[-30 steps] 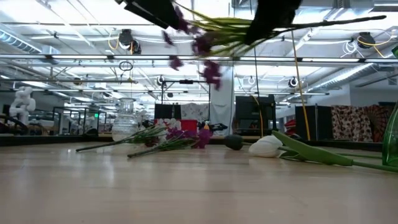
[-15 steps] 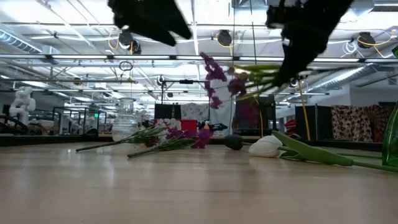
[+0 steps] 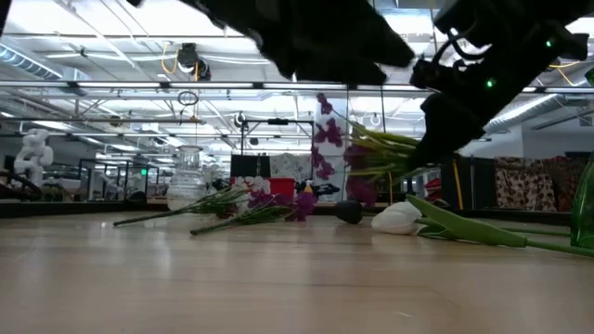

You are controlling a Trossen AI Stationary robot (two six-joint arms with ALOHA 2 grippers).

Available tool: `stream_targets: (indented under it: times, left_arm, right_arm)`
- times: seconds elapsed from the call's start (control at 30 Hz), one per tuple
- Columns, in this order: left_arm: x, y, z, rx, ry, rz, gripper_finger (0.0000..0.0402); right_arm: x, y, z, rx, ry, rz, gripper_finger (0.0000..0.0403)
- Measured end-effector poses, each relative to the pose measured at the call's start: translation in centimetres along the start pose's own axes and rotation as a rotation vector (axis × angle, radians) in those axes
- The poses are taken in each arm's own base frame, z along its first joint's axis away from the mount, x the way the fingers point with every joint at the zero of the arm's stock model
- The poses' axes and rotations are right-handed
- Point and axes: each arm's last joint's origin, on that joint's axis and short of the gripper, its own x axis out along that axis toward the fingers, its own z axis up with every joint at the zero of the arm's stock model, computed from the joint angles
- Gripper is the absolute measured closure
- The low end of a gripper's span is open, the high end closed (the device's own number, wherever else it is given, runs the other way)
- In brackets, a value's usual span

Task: Sort flowers into vase by color
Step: Prepare the flowers

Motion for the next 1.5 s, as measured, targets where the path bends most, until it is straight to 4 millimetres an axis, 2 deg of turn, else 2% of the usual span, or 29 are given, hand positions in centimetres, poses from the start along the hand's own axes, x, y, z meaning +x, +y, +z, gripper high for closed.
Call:
stream_targets:
  times: [0.2,0.37,0.47,0.6,0.83,1.03,1.13,1.23,1.33,1.5]
  left_arm:
    - [2.2,0.2,-1.3,-0.03,0.045,-0.046,0.01]
    - [1.6,0.0,-1.6,-0.052,0.106,0.029,0.01]
    - [-0.3,-0.1,-0.7,-0.115,0.146,0.096,0.01]
    - [-4.2,-0.6,-0.3,-0.257,0.288,0.147,0.01]
    - [-11.7,-2.7,-3.7,-0.424,0.663,0.4,0.01]
    - [-17.3,-4.6,-5.3,-0.601,0.892,0.583,0.01]
    - [-19.6,-5.2,-5.7,-0.657,0.964,0.665,0.01]
    - [-21.0,-5.8,-6.1,-0.704,0.999,0.732,0.01]
    - [-21.9,-6.3,-6.3,-0.735,1.003,0.748,0.01]
    - [-22.4,-6.6,-7.6,-0.738,0.997,0.778,0.0101]
  right_arm:
    - [0.6,-0.3,-1.2,0.041,0.01,-0.007,0.0355]
    - [0.8,-0.3,-1.8,0.043,0.045,0.017,0.034]
    - [0.8,-0.3,-2.0,0.042,0.056,0.024,0.0332]
    - [0.8,-0.3,-1.9,0.049,0.05,0.032,0.0314]
    - [0.7,-0.1,-1.5,0.07,0.025,0.063,0.0262]
    - [0.0,-0.3,-0.9,0.072,0.018,0.079,0.0221]
    - [-1.3,-0.1,0.6,0.096,-0.025,0.116,0.021]
    - [-3.2,0.2,2.3,0.107,-0.062,0.161,0.0207]
    - [-5.5,0.6,4.0,0.13,-0.085,0.206,0.0207]
    - [-9.5,1.9,6.4,0.155,-0.03,0.235,0.0207]
